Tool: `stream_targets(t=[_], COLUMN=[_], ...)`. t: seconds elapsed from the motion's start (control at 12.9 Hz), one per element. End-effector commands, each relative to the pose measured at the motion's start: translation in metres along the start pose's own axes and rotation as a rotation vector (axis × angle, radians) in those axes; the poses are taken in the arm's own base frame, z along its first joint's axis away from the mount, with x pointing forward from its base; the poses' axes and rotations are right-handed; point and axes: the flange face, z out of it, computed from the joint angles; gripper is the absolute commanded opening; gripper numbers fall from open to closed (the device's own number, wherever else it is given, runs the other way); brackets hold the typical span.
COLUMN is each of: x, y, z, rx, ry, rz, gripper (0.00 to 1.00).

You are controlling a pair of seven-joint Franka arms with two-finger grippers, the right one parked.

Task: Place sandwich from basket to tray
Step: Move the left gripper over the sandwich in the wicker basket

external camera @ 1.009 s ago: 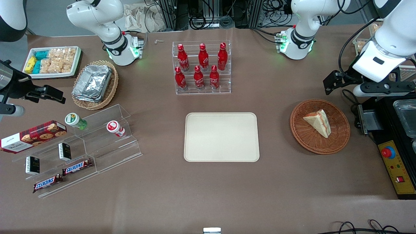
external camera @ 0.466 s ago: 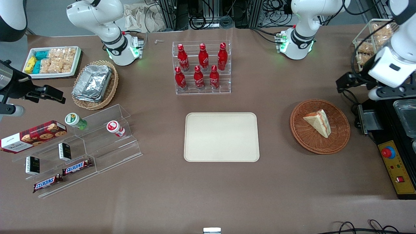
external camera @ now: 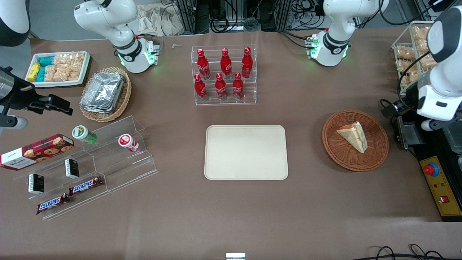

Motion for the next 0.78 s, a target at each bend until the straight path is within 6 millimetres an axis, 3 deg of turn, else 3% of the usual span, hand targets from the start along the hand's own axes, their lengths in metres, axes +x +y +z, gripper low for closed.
stream_targets(t=[0.0, 0.31, 0.47, 0.7], x=[-0.012, -0.012, -0.006, 0.003], y=[-0.018, -0.003, 0.017, 0.027], z=[0.043, 0.117, 0.153, 0.190], rx=[-0.050, -0.087, -0.066, -0.049], ry=[0.004, 0.036, 0.009, -0.013], rz=[-0.092, -0.236, -0.269, -0.299], gripper=[1.00, 1.00, 1.00, 1.00])
